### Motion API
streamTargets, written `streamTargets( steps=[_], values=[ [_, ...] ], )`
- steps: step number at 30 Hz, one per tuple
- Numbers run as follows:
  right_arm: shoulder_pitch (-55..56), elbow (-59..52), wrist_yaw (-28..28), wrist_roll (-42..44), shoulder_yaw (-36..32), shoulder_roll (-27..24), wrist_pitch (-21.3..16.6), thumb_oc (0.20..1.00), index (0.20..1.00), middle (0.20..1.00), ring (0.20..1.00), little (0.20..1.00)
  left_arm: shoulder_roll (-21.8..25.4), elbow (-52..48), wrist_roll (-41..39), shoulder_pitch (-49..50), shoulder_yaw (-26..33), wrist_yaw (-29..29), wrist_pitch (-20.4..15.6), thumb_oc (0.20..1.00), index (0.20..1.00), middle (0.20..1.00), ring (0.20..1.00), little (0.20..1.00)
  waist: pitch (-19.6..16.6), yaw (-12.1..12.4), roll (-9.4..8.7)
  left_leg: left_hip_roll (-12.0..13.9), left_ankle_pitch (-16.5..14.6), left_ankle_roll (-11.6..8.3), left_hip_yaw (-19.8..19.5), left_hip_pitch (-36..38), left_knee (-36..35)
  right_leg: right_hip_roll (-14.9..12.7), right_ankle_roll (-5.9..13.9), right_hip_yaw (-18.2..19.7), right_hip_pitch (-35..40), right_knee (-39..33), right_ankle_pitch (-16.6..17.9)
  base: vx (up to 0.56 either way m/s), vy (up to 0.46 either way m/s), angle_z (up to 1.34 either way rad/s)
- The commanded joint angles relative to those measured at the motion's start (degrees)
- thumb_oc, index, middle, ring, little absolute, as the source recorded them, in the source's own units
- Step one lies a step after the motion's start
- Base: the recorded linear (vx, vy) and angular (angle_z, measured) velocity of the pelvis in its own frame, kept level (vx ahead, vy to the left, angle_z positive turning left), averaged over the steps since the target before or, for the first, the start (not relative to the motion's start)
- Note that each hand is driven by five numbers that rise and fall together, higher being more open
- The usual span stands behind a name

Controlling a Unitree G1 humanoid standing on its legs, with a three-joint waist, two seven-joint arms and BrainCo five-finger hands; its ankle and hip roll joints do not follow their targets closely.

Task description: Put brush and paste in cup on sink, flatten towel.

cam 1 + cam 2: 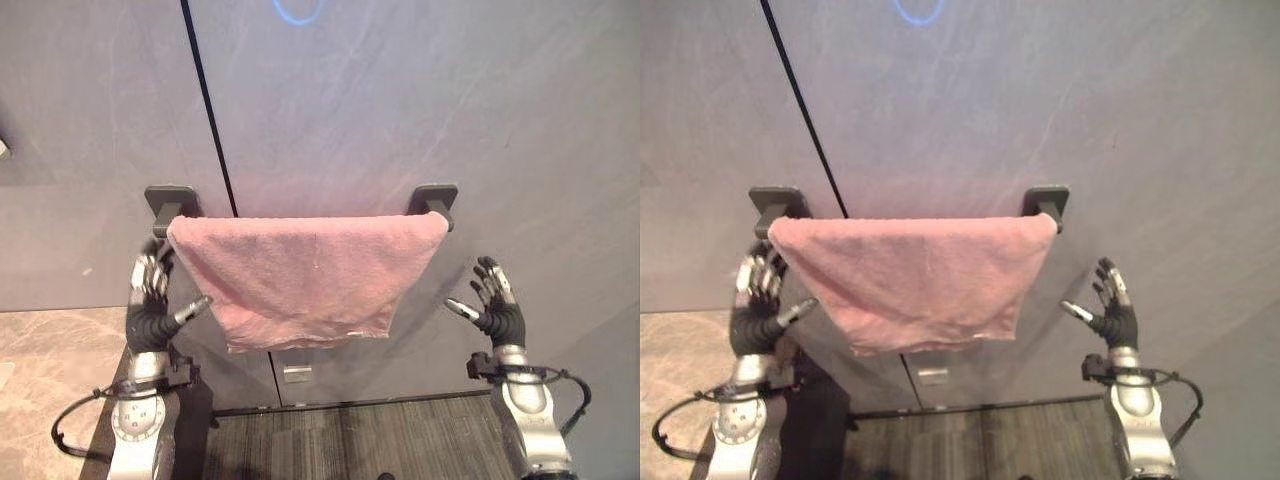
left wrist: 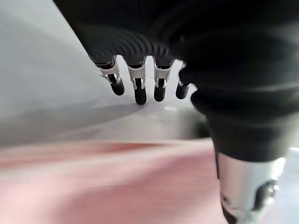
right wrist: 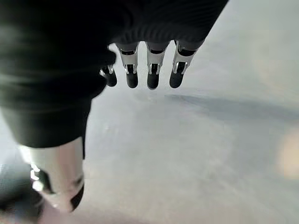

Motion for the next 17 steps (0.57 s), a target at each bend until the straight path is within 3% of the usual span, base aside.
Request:
streamTargets(
  steps=[1,9,11,17],
  values=[
    [-0.18,-1.66,1.77,4.70,-1.43,-1.82,-1.66,1.000,1.000,1.000,1.000,1.000,0.95,-0.57,-0.44,0.23,0.14,-0.21,-0.48,1.000,1.000,1.000,1.000,1.000,1.07,1.12,-0.28,1.78,2.57,-0.08,-0.30,-1.78,0.24,-3.73,3.29,-0.87,5.53,0.07,0.41,-0.02,-0.005,0.06],
    [-0.50,17.80,1.38,6.86,1.50,-0.39,0.29,1.000,1.000,1.000,1.000,1.000,0.18,22.74,4.28,-1.20,-4.55,1.96,1.80,1.000,1.000,1.000,1.000,1.000,1.61,1.28,0.38,1.73,3.02,-0.17,-0.58,-1.60,0.24,-3.68,3.23,-1.32,5.94,0.20,-0.03,-0.01,-0.006,0.06],
    [-1.63,23.08,1.39,7.94,2.99,0.10,1.71,1.000,1.000,1.000,1.000,1.000,-0.50,26.06,2.08,-2.09,-5.24,1.50,2.56,1.000,1.000,1.000,1.000,1.000,1.62,1.30,0.41,1.75,3.04,-0.27,-0.54,-1.56,0.24,-3.61,3.18,-1.36,5.99,0.18,-0.08,0.00,0.000,0.00],
    [-1.88,24.12,3.91,9.87,5.87,0.07,4.11,1.000,1.000,1.000,1.000,1.000,-0.67,26.38,-0.12,-2.60,-5.53,1.32,3.65,1.000,1.000,1.000,1.000,1.000,1.78,1.39,0.24,1.85,3.17,-0.36,-0.63,-1.61,0.24,-3.51,3.04,-1.51,5.96,0.25,-0.12,0.00,0.000,0.00]
  ],
)
